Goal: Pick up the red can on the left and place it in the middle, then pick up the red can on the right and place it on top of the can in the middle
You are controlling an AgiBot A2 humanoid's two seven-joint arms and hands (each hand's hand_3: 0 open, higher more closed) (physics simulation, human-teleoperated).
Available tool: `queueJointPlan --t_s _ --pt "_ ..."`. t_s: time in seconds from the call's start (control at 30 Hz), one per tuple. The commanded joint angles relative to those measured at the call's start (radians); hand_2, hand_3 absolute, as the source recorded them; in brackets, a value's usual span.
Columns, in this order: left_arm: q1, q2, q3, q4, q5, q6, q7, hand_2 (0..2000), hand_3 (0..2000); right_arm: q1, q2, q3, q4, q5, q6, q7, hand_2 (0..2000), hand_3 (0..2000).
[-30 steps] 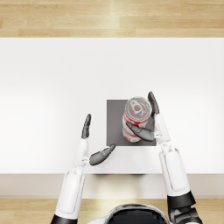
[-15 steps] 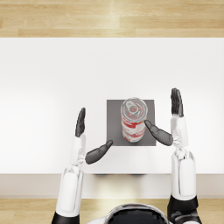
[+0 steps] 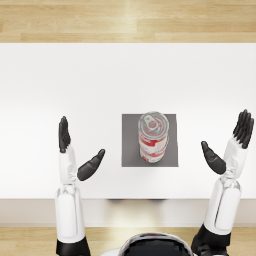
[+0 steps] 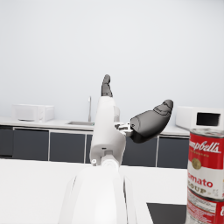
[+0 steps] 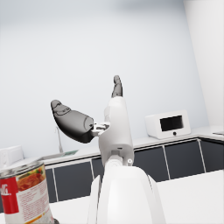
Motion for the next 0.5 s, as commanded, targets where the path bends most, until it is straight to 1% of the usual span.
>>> queueJointPlan --t_s 0.03,0.5 --pt "-0.003 0.001 -0.005 -0.001 0.0 0.0 0.0 0 0 -0.002 0.0 -0.001 -0.002 0.0 0.0 0.002 0 0" --pt "-0.01 0.002 -0.019 -0.005 0.0 0.0 0.0 0 0 -0.008 0.0 -0.003 -0.006 0.0 0.0 0.007 0 0"
